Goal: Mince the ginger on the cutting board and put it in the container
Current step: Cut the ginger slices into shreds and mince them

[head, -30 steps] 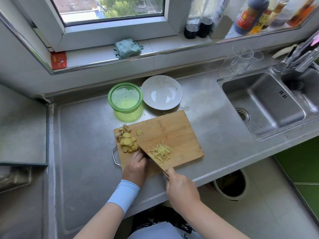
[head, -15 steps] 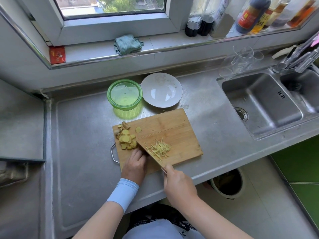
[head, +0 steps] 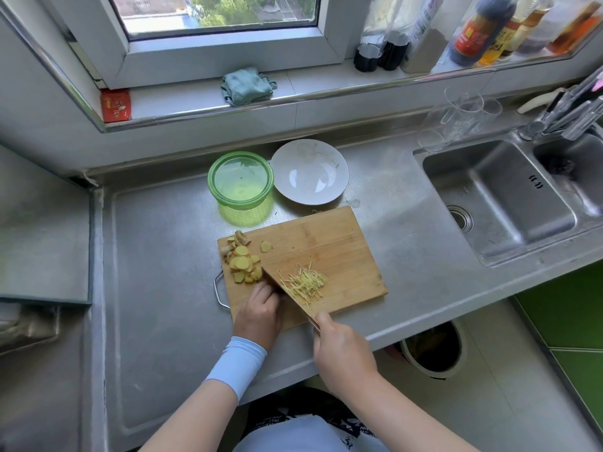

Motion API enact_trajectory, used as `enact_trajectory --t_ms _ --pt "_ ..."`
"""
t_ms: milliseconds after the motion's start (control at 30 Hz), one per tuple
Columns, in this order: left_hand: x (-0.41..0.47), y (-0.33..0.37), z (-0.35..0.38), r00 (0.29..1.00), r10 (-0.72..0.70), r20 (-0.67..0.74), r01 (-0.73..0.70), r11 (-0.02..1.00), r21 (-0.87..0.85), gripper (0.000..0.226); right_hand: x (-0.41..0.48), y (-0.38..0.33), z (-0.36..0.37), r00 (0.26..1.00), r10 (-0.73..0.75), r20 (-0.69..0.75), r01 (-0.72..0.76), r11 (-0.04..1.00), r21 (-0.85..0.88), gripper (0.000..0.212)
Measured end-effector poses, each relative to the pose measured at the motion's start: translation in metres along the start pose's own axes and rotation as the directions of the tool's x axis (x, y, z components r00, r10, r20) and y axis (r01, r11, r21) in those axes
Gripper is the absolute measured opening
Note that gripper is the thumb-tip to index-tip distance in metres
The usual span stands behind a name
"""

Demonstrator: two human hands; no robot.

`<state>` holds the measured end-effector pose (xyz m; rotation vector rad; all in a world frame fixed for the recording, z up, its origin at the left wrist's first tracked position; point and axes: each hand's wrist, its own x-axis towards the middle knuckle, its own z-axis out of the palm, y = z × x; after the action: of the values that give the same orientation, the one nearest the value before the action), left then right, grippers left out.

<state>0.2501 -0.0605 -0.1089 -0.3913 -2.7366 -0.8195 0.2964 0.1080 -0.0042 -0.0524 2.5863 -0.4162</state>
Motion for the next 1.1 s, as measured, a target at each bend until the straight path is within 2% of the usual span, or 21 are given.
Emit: enact_trajectory --t_ms 133,367,767,867,967,1100 --pt "0.002 0.001 -0.002 1.0 -0.001 0.018 0.001 1.0 0.001 0.018 -0.002 0.003 -0.001 1.0 -0.005 -0.016 0.006 1.0 0.024 0.002" --pt "0.003 0.001 -0.004 1.0 0.014 0.019 -0.014 1.0 0.009 0.012 -0.014 0.011 0.004 1.0 0.009 -0.016 -0.009 1.0 -0.001 0.01" --pt "0.003 -0.001 -0.003 0.999 -0.009 0.041 0.01 1.0 -0.016 0.027 -0.019 0.019 0.005 1.0 0.001 -0.015 -0.001 1.0 -0.006 0.004" --pt "0.002 0.0 -0.003 0.999 -0.015 0.046 0.015 1.0 -0.004 0.025 -0.012 0.014 0.005 1.0 -0.006 -0.02 0.006 1.0 0.006 0.008" --pt "0.001 -0.002 -0.003 0.999 -0.004 0.049 0.005 1.0 -0.004 0.024 -0.005 0.008 0.003 1.0 -0.006 -0.012 0.006 1.0 0.02 0.004" --pt "0.002 -0.004 -0.003 0.996 -0.006 0.092 0.006 1.0 -0.008 0.013 -0.013 0.012 0.002 1.0 -0.004 -0.005 0.004 1.0 0.026 0.004"
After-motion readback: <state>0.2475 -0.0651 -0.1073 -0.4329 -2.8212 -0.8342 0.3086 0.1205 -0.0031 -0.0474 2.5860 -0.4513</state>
